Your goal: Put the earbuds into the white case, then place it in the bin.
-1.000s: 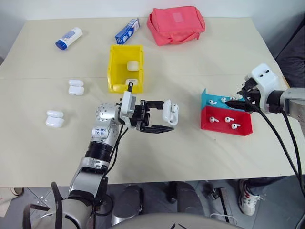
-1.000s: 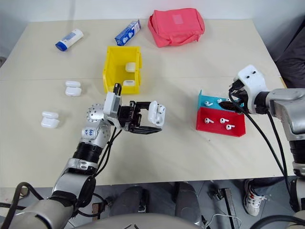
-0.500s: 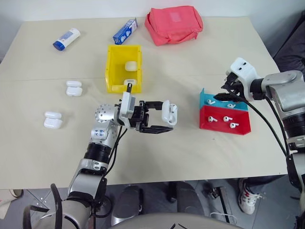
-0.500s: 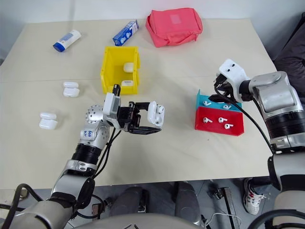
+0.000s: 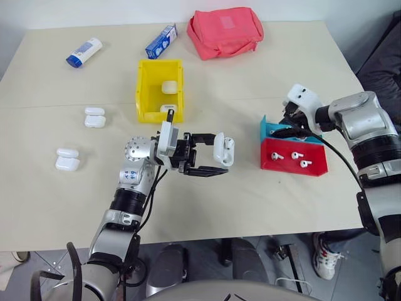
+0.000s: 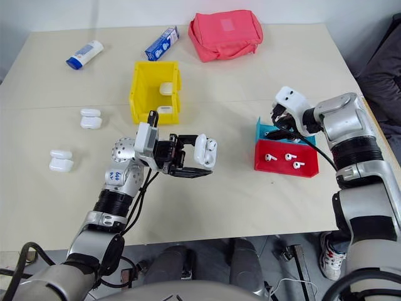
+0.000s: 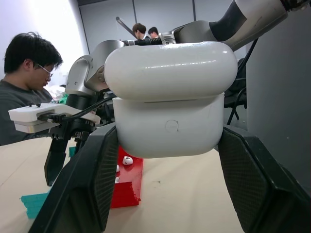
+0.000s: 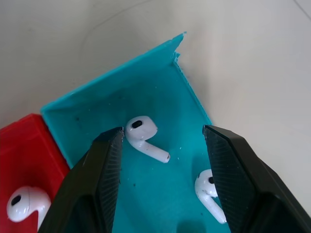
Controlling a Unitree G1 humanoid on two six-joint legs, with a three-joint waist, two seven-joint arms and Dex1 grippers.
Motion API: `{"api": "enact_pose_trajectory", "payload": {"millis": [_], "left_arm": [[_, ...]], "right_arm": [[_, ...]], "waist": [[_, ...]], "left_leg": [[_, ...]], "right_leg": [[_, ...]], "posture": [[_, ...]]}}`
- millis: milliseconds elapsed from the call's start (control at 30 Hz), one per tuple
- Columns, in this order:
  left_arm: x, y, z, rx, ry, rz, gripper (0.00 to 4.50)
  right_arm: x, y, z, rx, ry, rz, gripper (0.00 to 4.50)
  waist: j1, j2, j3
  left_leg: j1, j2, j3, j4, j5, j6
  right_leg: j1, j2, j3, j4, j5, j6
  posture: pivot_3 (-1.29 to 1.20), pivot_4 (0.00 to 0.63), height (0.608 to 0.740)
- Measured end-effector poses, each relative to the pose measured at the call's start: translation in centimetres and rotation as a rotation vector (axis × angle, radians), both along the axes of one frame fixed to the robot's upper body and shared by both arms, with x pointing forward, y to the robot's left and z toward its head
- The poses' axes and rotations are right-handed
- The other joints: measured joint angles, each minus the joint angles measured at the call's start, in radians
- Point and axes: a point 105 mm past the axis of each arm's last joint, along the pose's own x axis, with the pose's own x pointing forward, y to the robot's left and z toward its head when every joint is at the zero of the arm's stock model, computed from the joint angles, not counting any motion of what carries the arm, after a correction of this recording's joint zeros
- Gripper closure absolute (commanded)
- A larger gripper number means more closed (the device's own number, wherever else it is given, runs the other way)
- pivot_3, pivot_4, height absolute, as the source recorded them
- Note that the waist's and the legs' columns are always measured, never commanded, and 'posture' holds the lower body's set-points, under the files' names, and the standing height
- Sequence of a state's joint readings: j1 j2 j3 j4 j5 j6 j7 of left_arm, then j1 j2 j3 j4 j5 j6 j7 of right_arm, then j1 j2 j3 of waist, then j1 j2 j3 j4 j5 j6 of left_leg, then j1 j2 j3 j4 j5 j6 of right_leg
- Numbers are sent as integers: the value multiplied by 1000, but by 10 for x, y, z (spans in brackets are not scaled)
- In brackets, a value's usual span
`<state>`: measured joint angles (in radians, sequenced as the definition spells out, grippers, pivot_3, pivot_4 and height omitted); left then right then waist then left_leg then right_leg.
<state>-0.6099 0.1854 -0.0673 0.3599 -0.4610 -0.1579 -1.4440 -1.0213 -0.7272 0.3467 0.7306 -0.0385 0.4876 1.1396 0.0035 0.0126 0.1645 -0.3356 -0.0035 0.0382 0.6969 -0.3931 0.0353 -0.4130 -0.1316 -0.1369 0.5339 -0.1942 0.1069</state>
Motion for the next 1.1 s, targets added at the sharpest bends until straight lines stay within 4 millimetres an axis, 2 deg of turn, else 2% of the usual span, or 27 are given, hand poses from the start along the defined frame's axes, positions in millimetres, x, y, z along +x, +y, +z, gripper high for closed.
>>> {"api": "enact_pose_trajectory", "payload": {"millis": [333, 800, 833, 900, 1067, 1100], "left_arm": [[-1, 2, 0, 6, -1, 13, 1773], [-2, 1, -3, 5, 16, 25, 1773], [-2, 1, -3, 5, 16, 25, 1773], [-2, 1, -3, 5, 16, 25, 1773], [-1, 1, -3, 4, 16, 26, 1773], [-1, 1, -3, 4, 16, 26, 1773]], "right_arm": [[3, 2, -7, -20, 13, 22, 1816], [3, 4, -7, -26, 22, 42, 1816], [3, 5, -7, -25, 23, 43, 2088], [2, 5, -7, -23, 27, 47, 2329], [2, 7, -6, -23, 26, 57, 3966], [2, 8, -6, -23, 24, 59, 4025]], "waist": [[-6, 0, 0], [-6, 1, 0], [-6, 1, 0], [-6, 1, 0], [-6, 1, 0], [-6, 1, 0]], "left_leg": [[0, 0, 0, 0, 0, 0], [0, 0, 0, 0, 0, -1], [0, 0, 0, 0, 0, -1], [0, 0, 0, 0, 0, -1], [0, 0, 0, 0, 0, -1], [0, 0, 0, 0, 0, -1]], "right_leg": [[0, 0, 0, 0, 0, 0], [0, 0, 0, 1, 0, 0], [0, 0, 0, 1, 0, 0], [0, 0, 0, 1, 0, 0], [0, 0, 0, 1, 0, 0], [0, 0, 0, 1, 0, 0]], "posture": [[0, 150, 740], [0, 150, 740], [0, 150, 740], [0, 150, 740], [0, 150, 740], [0, 150, 740]]}}
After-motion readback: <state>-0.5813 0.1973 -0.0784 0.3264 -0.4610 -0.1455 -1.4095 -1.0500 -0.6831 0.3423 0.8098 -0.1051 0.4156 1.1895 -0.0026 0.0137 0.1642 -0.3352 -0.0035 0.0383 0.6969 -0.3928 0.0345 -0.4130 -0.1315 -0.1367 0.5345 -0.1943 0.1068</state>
